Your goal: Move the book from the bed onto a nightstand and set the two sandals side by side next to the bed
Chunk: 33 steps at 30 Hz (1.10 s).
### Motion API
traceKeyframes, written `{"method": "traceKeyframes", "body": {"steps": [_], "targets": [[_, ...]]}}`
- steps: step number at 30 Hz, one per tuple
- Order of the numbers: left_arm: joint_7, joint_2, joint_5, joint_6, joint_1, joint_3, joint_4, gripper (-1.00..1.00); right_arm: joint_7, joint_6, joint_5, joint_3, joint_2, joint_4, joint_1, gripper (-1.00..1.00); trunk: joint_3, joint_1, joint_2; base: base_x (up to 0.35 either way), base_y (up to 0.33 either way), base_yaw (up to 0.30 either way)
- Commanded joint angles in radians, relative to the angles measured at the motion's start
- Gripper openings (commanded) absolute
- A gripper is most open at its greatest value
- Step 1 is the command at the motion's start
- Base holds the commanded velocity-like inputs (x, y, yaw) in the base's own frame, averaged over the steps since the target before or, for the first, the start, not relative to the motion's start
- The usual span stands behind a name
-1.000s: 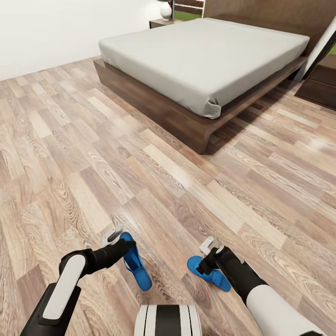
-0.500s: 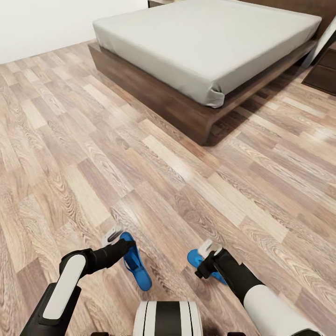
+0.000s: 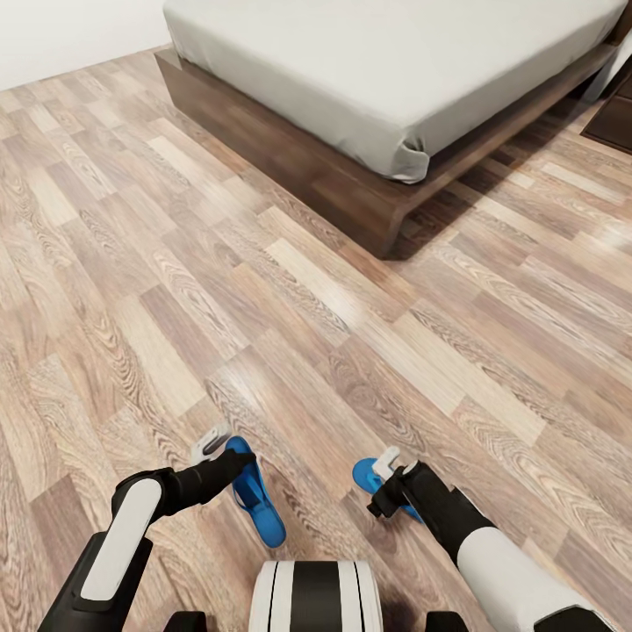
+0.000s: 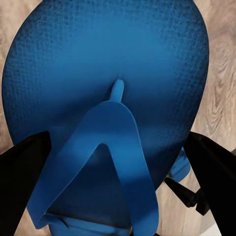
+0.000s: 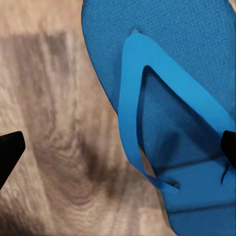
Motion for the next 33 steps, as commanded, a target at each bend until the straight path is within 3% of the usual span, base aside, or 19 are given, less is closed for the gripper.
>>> {"method": "traceKeyframes", "body": {"steps": [1, 18, 33], "targets": [[0.01, 0.001, 0.01, 0.0, 0.0, -0.001, -0.001, -1.0, 0.007, 0.003, 0.01, 0.001, 0.0, -0.002, 0.0, 1.0, -0.001, 0.0, 0.0, 0.0, 0.0, 0.0], [0.01, 0.001, 0.009, -0.001, 0.0, -0.003, -0.002, -1.0, 0.004, 0.004, 0.009, -0.008, -0.043, 0.0, -0.066, 1.0, -0.001, 0.0, 0.0, 0.0, 0.0, 0.0], [0.01, 0.001, 0.009, -0.001, 0.0, -0.003, -0.002, -1.0, 0.004, 0.004, 0.009, -0.01, -0.05, 0.0, -0.073, 1.0, -0.001, 0.0, 0.0, 0.0, 0.0, 0.0]]}}
